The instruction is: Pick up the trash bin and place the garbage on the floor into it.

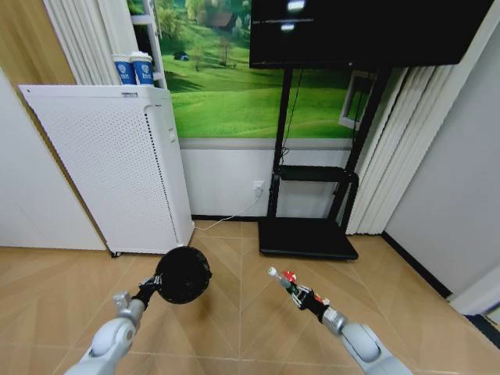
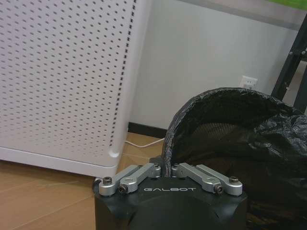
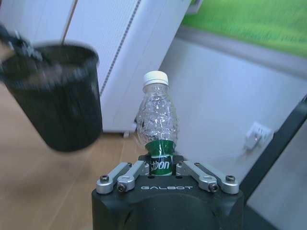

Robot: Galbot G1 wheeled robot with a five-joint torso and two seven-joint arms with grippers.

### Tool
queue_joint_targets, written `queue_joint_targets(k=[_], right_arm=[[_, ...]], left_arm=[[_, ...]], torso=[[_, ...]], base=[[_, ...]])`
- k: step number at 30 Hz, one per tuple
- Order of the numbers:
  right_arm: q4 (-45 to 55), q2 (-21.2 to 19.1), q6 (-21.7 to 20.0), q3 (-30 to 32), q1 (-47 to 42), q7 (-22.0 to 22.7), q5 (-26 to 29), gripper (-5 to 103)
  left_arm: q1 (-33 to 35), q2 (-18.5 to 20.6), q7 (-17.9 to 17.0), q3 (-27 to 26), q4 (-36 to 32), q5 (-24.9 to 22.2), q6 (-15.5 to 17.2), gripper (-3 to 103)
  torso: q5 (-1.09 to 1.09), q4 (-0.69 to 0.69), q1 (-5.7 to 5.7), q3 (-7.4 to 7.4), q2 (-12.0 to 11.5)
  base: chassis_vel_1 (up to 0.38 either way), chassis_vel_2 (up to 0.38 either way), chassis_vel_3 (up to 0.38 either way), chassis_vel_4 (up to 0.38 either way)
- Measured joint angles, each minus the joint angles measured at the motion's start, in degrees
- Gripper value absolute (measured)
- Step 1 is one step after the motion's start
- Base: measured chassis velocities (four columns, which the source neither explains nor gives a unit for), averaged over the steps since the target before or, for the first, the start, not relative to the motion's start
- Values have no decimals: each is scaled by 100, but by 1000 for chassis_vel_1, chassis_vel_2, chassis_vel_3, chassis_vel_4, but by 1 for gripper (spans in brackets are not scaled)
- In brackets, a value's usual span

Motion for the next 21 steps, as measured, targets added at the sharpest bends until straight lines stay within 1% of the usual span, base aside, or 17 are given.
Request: queue_joint_targets(k=[1, 2, 3, 4, 5, 6, 7, 9, 10, 12, 13, 15, 17, 18, 19, 20, 21], right_arm=[[0, 0, 0, 0, 0, 0, 0, 20], [231, -11, -42, 5, -28, 18, 90, 20], [469, -25, -95, 45, -90, 31, 176, 20], [469, -25, -95, 45, -90, 31, 176, 20], [644, -39, -116, 78, -156, 34, 246, 20], [905, -71, -141, 133, -277, 35, 365, 20], [905, -71, -141, 133, -277, 35, 365, 20], [1163, -94, -150, 160, -427, 36, 451, 20], [1163, -94, -150, 160, -427, 36, 451, 20], [1514, -78, -153, 118, -614, 31, 466, 20], [1612, -55, -169, 53, -690, 24, 462, 20], [1632, -48, -172, 30, -709, 21, 457, 20], [1679, 4, -174, -86, -785, 8, 394, 20], [1679, 4, -174, -86, -785, 8, 394, 20], [1685, 42, -173, -139, -807, 3, 349, 20], [1689, 66, -170, -155, -814, 1, 326, 20], [1689, 66, -170, -155, -814, 1, 326, 20]], left_arm=[[0, 0, 0, 0, 0, 0, 0, 4], [-267, -8, -27, 259, 212, -55, 4, 4], [-600, -54, -57, 596, 484, -131, 8, 4], [-600, -54, -57, 596, 484, -131, 8, 4], [-825, -100, -76, 822, 653, -188, 10, 4], [-1255, -222, -133, 1224, 997, -305, 13, 4], [-1255, -222, -133, 1224, 997, -305, 13, 4], [-1722, -408, -203, 1640, 1359, -409, 24, 4], [-1722, -408, -203, 1640, 1359, -409, 24, 4], [-2232, -698, -272, 2201, 1726, -500, 25, 4], [-2382, -793, -281, 2469, 1783, -508, 25, 4], [-2416, -813, -282, 2552, 1784, -509, 26, 4], [-2529, -866, -307, 3041, 1672, -542, 33, 4], [-2529, -866, -307, 3041, 1672, -542, 33, 4], [-2541, -873, -347, 3340, 1504, -568, 50, 4], [-2514, -883, -392, 3454, 1371, -565, 62, 4], [-2514, -883, -392, 3454, 1371, -565, 62, 4]], torso=[[0, 0, 0, 0, 0], [0, -1, 0, -1, 0], [-1, 1, 0, 0, 0], [-1, 1, 0, 0, 0], [-2, 1, 0, 0, 0], [-2, 1, 0, -1, 0], [-2, 1, 0, -1, 0], [0, -1, 0, 0, 0], [0, -1, 0, 0, 0], [-1, -1, 0, 0, 0], [1, 0, 0, -1, 0], [1, 0, 0, -1, 0], [0, 0, 0, -1, 0], [0, 0, 0, -1, 0], [0, 1, 0, -1, 0], [0, 2, 0, -1, 1], [0, 2, 0, -1, 1]], base=[[0, 0, 0, 0], [0, 0, 0, 0], [0, 0, 0, 0], [0, 0, 0, 0], [0, 0, 0, 0], [0, 0, 0, 0], [0, 0, 0, 0], [0, 0, 0, 0], [0, 0, 0, 0], [0, 0, 0, 0], [0, 0, 0, 0], [0, 0, 0, 0], [0, 0, 0, 0], [0, 0, 0, 0], [0, 0, 0, 0], [0, 0, 0, 0], [0, 0, 0, 0]])
